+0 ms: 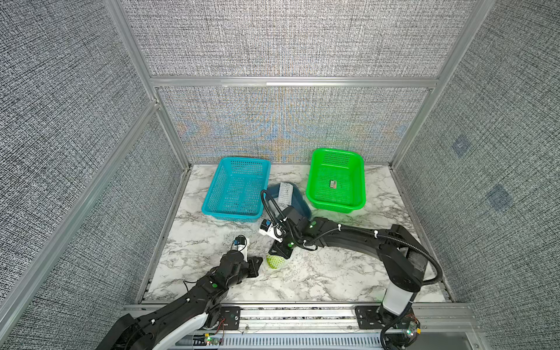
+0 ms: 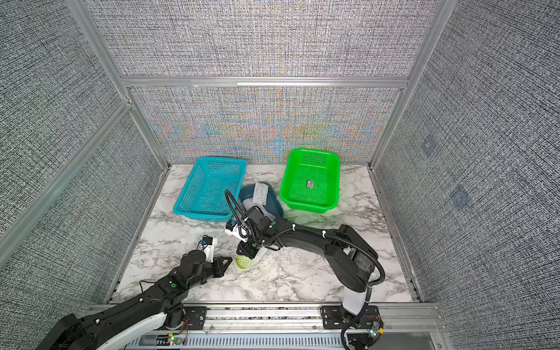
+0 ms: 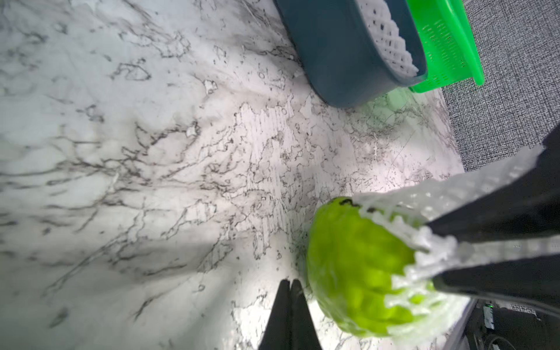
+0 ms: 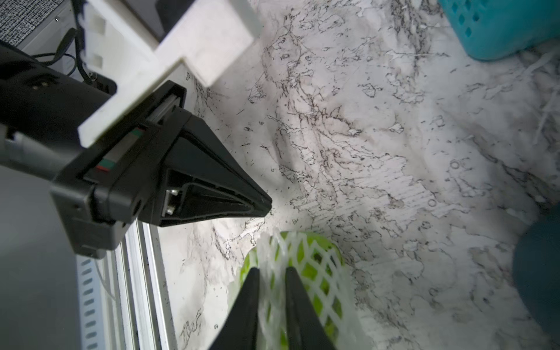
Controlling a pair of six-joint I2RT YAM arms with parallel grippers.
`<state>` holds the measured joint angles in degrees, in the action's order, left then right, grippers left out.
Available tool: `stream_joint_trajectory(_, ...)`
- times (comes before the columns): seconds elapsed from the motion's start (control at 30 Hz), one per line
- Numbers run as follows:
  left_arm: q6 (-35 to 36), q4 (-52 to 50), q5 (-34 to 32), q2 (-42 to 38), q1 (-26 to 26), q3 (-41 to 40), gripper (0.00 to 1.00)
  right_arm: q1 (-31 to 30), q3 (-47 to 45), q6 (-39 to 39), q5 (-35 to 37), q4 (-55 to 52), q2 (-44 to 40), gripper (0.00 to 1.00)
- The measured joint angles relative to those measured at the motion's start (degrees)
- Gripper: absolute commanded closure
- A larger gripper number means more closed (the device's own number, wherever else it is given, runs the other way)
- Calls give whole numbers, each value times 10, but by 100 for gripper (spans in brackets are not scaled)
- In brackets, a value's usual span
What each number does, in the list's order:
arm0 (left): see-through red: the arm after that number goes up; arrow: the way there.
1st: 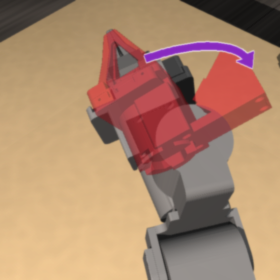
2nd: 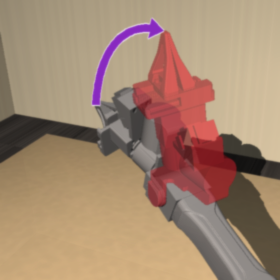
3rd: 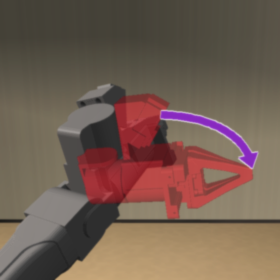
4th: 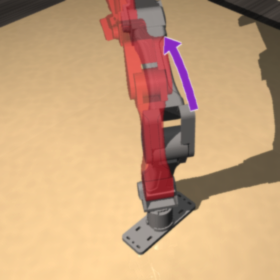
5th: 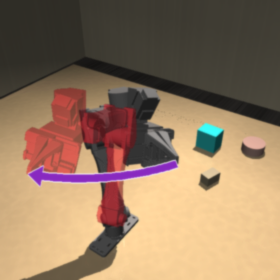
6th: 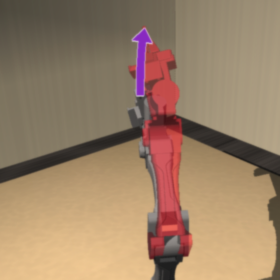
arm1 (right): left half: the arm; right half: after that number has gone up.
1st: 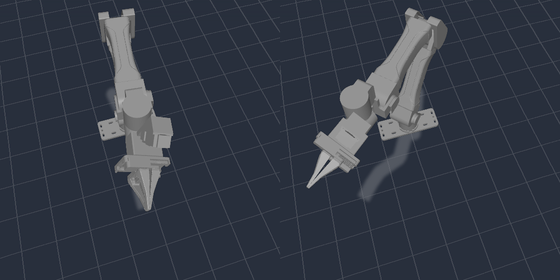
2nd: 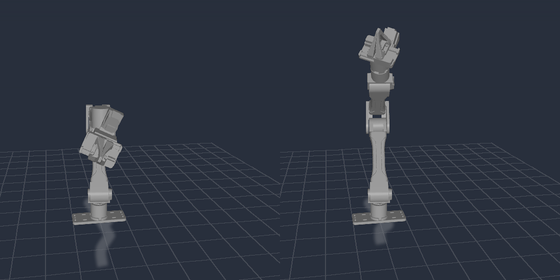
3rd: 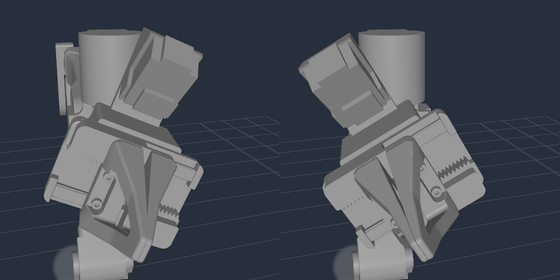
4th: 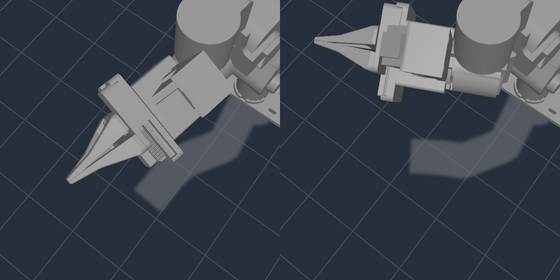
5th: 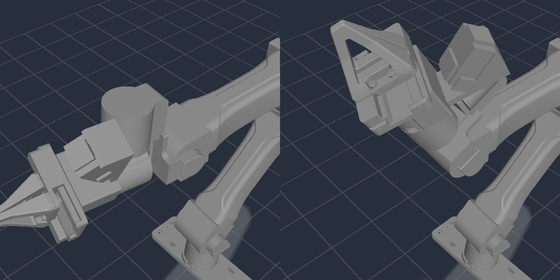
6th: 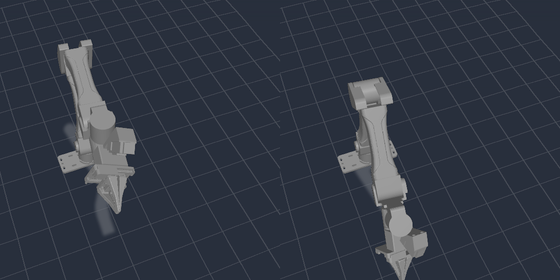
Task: Sleeve custard apples in foam nets
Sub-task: Put on the foam net on the custard apple.
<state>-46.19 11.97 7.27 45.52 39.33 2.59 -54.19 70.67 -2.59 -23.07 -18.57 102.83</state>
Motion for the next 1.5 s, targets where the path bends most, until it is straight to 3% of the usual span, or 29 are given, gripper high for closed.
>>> stream_joint_trajectory(0.17,-1,0,4,-13,0,4,100,5,3,6,-8,-10,-2,77)
stream_joint_trajectory(0.23,2,14,14,-33,0,3,79,5,5,6,-11,-10,5,78)
stream_joint_trajectory(0.33,3,37,30,-57,0,0,67,5,5,6,-12,-8,8,80)
stream_joint_trajectory(0.47,8,59,44,-54,0,1,65,5,2,8,-12,-4,8,84)
stream_joint_trajectory(0.73,14,103,79,23,0,9,64,5,3,11,-11,-2,12,90)
stream_joint_trajectory(0.87,16,116,86,50,0,19,49,6,5,11,-10,-3,15,90)
stream_joint_trajectory(0.97,19,116,95,58,0,27,44,6,6,11,-9,-2,16,90)
stream_joint_trajectory(1.1,23,114,99,61,0,31,47,6,6,11,-9,-2,16,90)
stream_joint_trajectory(1.23,23,115,102,67,0,31,73,6,6,11,-7,-1,19,90)
stream_joint_trajectory(1.5,25,126,102,93,0,31,95,6,6,11,0,-5,21,90)
